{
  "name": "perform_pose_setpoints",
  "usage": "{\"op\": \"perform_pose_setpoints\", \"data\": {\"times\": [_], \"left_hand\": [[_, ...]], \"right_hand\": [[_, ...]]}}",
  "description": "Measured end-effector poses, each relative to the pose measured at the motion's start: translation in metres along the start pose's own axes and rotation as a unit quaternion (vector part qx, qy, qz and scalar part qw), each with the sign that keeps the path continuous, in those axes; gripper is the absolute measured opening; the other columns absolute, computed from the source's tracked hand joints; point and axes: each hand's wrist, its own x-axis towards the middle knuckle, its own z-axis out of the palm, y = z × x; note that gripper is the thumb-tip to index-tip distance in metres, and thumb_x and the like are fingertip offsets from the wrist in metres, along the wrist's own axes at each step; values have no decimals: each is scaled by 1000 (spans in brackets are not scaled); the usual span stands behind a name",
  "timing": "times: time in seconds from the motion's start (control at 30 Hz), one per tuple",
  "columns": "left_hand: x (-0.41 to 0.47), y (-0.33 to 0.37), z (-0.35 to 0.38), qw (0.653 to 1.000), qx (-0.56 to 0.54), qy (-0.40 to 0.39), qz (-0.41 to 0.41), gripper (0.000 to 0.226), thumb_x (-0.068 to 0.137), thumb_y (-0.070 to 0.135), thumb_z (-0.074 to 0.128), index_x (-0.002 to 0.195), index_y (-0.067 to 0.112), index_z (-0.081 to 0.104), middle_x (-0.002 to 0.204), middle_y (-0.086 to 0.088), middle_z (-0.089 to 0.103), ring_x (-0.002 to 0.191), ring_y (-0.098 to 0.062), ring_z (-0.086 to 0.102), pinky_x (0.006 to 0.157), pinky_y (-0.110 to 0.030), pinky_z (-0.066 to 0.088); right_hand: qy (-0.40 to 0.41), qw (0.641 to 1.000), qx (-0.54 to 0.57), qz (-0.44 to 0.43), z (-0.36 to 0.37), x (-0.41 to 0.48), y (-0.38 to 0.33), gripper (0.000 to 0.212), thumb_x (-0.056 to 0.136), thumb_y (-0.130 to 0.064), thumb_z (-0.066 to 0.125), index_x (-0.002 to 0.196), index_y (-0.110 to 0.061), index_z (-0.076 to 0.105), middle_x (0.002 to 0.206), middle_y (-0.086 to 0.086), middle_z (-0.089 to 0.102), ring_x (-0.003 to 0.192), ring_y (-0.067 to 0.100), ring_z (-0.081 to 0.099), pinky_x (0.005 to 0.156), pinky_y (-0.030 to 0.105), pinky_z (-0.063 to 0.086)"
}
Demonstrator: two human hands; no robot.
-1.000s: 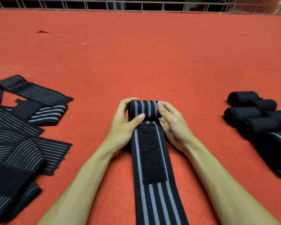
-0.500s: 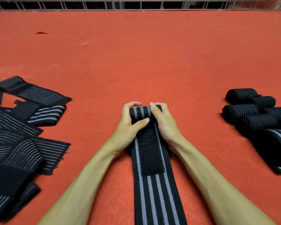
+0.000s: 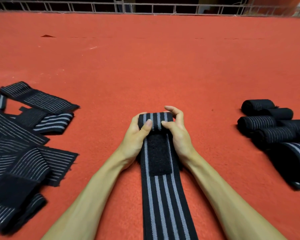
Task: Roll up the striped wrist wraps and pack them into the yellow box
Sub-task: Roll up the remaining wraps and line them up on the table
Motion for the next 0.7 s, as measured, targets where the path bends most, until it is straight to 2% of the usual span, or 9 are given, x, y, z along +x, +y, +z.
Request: {"op": "perform_pose_setpoints", "data": {"times": [0.1, 0.17, 0.27, 0.33, 0.4, 0.47, 0.53, 0.6, 0.7], "left_hand": [[1, -1, -2, 999, 6, -2, 31, 49, 94, 13, 58, 138, 15, 36, 120, -7, 56, 101, -6, 58, 88, -20, 48], [2, 0, -3, 998, 19, -8, 67, 53, 93, 2, 55, 140, 15, 34, 119, -6, 56, 100, -3, 57, 88, -18, 46], [4, 3, -5, 992, 42, -4, 121, 47, 84, 1, 60, 126, 17, 48, 108, 3, 58, 95, -3, 57, 86, -20, 46], [4, 5, -5, 988, 52, 0, 148, 45, 79, -4, 59, 117, 20, 54, 105, 10, 61, 96, -5, 57, 88, -22, 45], [3, 5, -4, 986, 56, 1, 156, 47, 79, -12, 60, 111, 22, 57, 101, 17, 62, 92, -3, 58, 85, -20, 46], [0, 6, -1, 988, 51, -6, 144, 49, 80, -17, 59, 108, 23, 59, 103, 13, 63, 87, -4, 60, 81, -20, 48], [-1, 6, 0, 988, 60, -15, 142, 49, 78, -12, 60, 109, 26, 59, 114, 8, 62, 97, -6, 60, 88, -24, 47], [0, 5, 1, 990, 53, -35, 127, 50, 77, 1, 63, 117, 29, 58, 125, 0, 58, 111, -15, 57, 100, -37, 45], [1, 2, 3, 994, 53, -53, 74, 65, 76, 39, 75, 133, 45, 43, 136, -15, 47, 126, -25, 50, 109, -50, 38]], "right_hand": [[17, 1000, -16, 13, 1, 2, 4, 42, 78, -50, 59, 116, -34, 49, 125, 17, 54, 109, 27, 58, 97, 44, 49], [34, 998, -48, 18, 2, 3, 4, 48, 76, -65, 55, 112, -33, 50, 125, 10, 58, 114, 22, 58, 102, 46, 46], [38, 998, -43, 38, 1, 6, 5, 53, 79, -71, 50, 110, -28, 51, 111, -1, 65, 104, 14, 63, 100, 48, 47], [44, 997, -43, 38, 0, 7, 5, 61, 73, -82, 49, 105, -29, 54, 105, -5, 67, 102, 14, 64, 98, 48, 48], [53, 997, -51, 38, -1, 7, 5, 64, 71, -86, 46, 98, -29, 56, 96, -10, 66, 96, 10, 63, 95, 43, 49], [65, 995, -68, 42, -1, 6, 3, 59, 75, -82, 46, 94, -27, 56, 90, -12, 65, 89, 6, 62, 90, 38, 50], [83, 994, -53, 49, -1, 7, 4, 46, 83, -70, 53, 93, -25, 57, 88, -11, 66, 87, 8, 63, 89, 39, 50], [93, 995, -3, 47, -1, 6, 4, 31, 90, -52, 58, 93, -21, 57, 86, -8, 65, 84, 10, 62, 87, 40, 49], [81, 996, 32, 24, -2, 6, 1, 27, 85, -40, 59, 101, -18, 56, 89, -3, 64, 82, 10, 62, 79, 33, 50]]}}
